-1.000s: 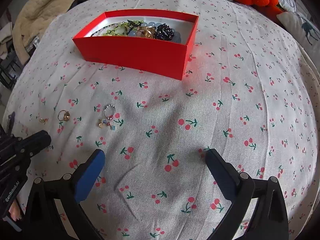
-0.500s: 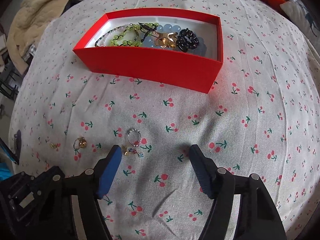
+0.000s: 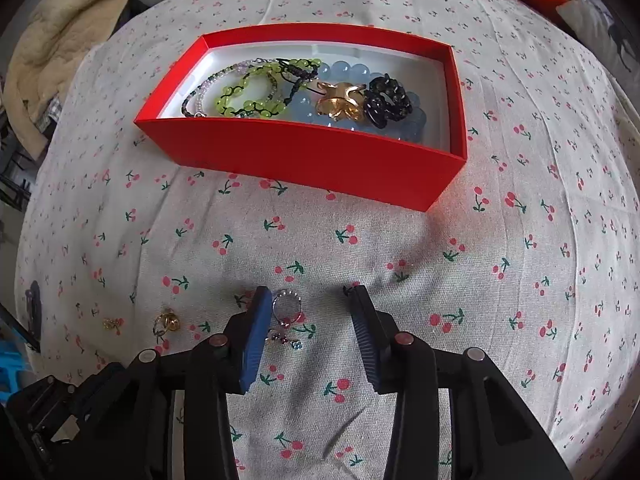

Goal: Organize jewelry
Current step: 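Grasp the silver hoop earring with the right tool, then carry the silver hoop earring over the red box with the right tool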

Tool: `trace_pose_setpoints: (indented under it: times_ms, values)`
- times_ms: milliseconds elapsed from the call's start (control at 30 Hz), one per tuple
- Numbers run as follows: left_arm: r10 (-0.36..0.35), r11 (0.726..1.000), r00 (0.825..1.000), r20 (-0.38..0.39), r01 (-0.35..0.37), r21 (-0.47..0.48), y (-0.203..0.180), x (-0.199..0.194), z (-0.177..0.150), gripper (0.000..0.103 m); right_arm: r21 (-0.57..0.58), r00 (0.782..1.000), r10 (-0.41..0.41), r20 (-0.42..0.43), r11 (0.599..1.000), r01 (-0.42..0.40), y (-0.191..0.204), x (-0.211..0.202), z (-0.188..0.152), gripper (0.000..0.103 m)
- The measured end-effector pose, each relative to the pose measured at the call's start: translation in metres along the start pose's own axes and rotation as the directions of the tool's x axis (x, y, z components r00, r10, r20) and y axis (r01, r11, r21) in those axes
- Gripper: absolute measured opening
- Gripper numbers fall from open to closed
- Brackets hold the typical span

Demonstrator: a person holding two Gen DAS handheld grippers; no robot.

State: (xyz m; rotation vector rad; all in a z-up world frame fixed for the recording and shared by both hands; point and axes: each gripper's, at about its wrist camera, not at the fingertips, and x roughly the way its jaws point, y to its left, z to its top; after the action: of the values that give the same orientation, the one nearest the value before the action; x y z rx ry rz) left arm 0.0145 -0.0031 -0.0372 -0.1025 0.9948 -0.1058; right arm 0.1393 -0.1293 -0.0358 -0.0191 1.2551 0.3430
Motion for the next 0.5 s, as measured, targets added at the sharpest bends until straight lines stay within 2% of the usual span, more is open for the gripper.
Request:
trace_pose_setpoints:
  times_ms: [67,233,500]
  values:
    - [0.002,1.0,1.0,0.0,-0.002,-0.002,0.001,0.0,0.0,0.0,-0.017,1.0,-0.008,0.001,1.0,0.008,0.003,0.001,0.0,0.037]
    - [0.007,1.0,1.0,-0.001,-0.007,-0.01,0.005,0.0,0.0,0.0,-0.056,1.0,-0.009,-0.002,0.998,0.009,0.008,0.002,0.001,0.016]
    - [0.014,1.0,1.0,0.001,-0.014,-0.016,0.008,-0.001,0.0,0.0,-0.033,1.0,0.009,-0.008,0.999,-0.01,-0.005,-0.004,-0.008,0.015]
